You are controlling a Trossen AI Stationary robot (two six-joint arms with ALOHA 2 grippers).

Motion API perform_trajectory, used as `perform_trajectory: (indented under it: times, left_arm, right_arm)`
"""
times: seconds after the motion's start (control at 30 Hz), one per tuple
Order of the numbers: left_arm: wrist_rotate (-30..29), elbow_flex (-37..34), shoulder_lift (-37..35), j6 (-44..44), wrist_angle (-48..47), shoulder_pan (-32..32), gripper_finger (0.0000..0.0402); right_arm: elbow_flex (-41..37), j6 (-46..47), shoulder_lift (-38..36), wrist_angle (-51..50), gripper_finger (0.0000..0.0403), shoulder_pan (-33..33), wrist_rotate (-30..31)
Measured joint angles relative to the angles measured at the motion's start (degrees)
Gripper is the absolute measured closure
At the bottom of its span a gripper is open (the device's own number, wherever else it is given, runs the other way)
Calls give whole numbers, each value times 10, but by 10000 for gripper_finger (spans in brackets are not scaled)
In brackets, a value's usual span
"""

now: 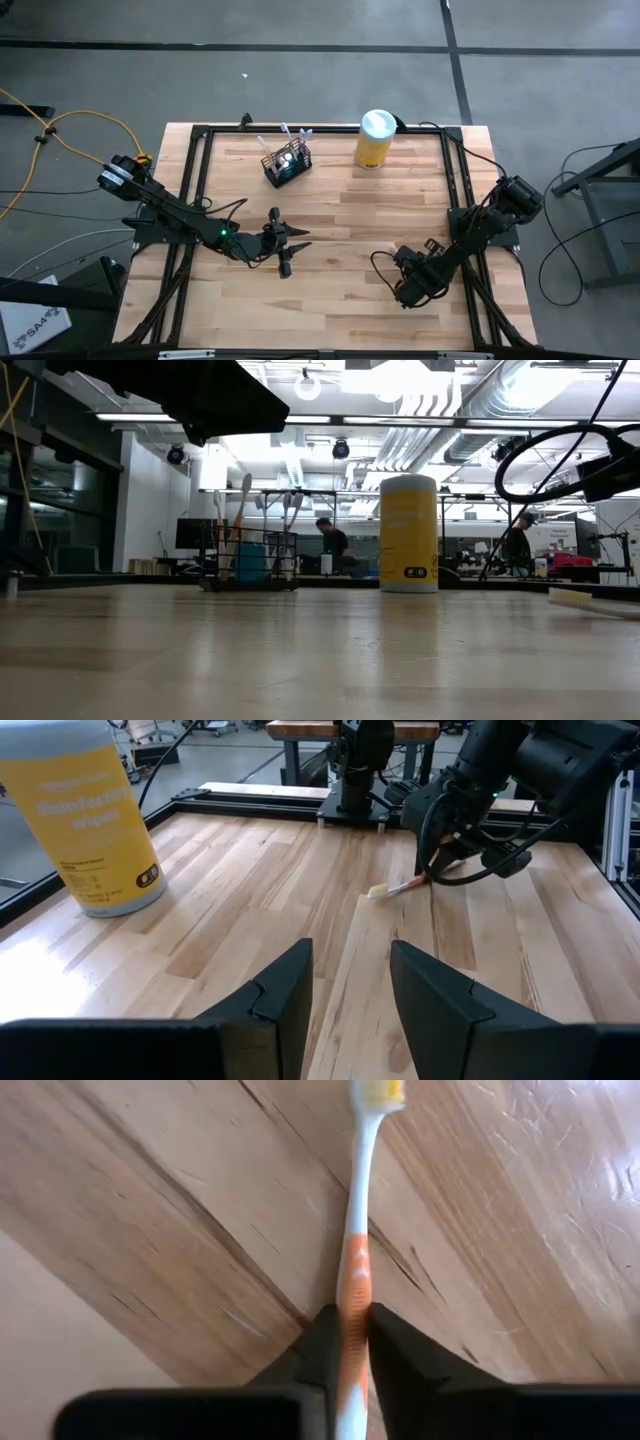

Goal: Pick & Place toothbrushing station
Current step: Put the orange toothbrush into the left section of the wire organizer

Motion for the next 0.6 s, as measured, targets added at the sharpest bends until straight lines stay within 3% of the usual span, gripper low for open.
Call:
perform_trajectory:
  times: [0.13,0.6]
  left_arm:
    - [0,0,0,-3,0,0,271]
    - [5,0,0,-5,1,0,271]
  right_arm:
    - [-1,-2,0,-2,391,0,3]
    - [-2,-2,1,0,394,0,-4]
